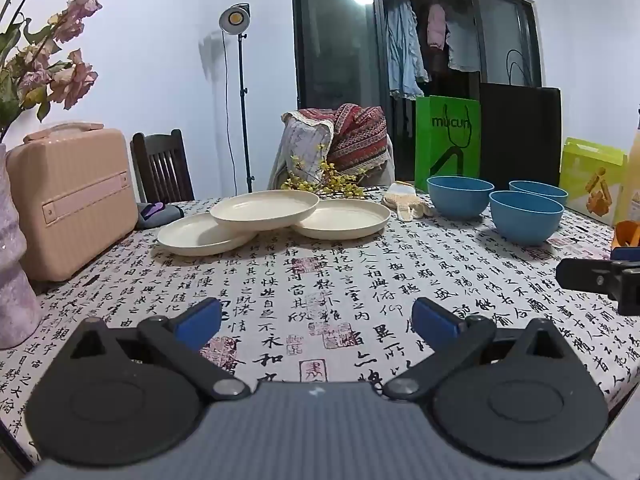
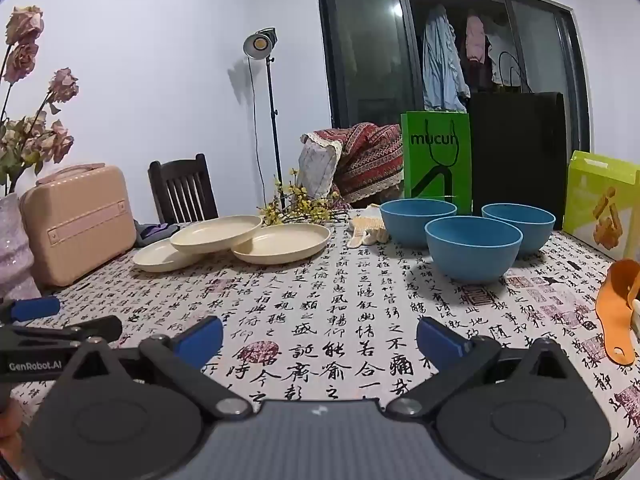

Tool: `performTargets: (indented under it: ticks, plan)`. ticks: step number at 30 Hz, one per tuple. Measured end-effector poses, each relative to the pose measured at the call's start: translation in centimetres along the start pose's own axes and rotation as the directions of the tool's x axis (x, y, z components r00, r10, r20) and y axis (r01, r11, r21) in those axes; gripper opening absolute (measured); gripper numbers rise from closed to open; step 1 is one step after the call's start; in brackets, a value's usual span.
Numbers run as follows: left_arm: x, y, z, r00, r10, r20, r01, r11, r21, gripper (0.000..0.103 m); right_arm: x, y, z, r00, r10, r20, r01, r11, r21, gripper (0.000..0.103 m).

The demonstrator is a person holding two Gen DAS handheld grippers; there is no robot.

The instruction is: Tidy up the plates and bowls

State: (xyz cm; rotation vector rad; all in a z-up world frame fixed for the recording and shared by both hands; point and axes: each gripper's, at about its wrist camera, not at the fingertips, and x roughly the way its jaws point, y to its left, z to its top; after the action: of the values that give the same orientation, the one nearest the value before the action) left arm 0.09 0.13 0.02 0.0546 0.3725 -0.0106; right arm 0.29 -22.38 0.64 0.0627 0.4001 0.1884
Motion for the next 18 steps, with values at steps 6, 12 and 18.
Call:
performTargets:
  ticks: [6,12,18]
  plan:
    - [0.18,0.45,0.12,1.0,0.017,-0.015,-0.017,1.0,-0.013,0.103,-0.08,0.07,-0.13,1.0,0.006,0.011,-0.006,1.0,0.002,0.103]
    - [-0.02,0.2,-0.15,1.0,-0.026,-0.006,0.026,1.0,-0.015,0.103,0.18,-0.26,-0.26,1.0,0.006,-0.011,-0.006,1.0,0.026,0.103]
    - [-0.14,-0.06,-0.36,0.999,-0.032,0.004,0.032,0.999,-0.022,0.103,-0.03,-0.17,-0.38,1.0,0.006,-0.013,-0.005,1.0,0.028,0.103]
